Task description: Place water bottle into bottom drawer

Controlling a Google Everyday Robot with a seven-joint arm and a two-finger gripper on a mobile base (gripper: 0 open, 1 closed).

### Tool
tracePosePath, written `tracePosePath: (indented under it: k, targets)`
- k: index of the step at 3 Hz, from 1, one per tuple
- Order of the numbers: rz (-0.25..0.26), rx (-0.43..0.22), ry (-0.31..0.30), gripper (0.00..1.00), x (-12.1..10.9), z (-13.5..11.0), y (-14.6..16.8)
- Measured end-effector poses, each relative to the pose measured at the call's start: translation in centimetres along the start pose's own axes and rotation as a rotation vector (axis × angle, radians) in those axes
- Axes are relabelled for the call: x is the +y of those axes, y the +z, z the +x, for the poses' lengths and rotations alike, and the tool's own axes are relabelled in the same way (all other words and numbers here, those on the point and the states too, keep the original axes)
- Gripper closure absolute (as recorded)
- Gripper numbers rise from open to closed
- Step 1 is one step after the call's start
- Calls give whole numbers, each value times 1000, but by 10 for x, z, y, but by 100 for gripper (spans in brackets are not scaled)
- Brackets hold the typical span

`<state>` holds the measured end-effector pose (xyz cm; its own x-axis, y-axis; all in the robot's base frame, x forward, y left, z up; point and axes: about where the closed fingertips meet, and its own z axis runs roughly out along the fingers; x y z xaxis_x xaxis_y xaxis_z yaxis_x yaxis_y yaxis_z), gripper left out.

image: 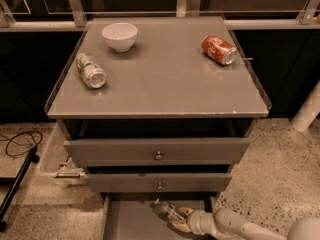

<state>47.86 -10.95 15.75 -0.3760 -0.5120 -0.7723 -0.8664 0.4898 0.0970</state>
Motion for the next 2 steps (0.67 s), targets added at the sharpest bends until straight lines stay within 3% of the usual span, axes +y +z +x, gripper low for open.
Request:
tracePosePath:
  k: [2]
  targets:
    - [0, 0, 0, 34, 0, 0, 0]
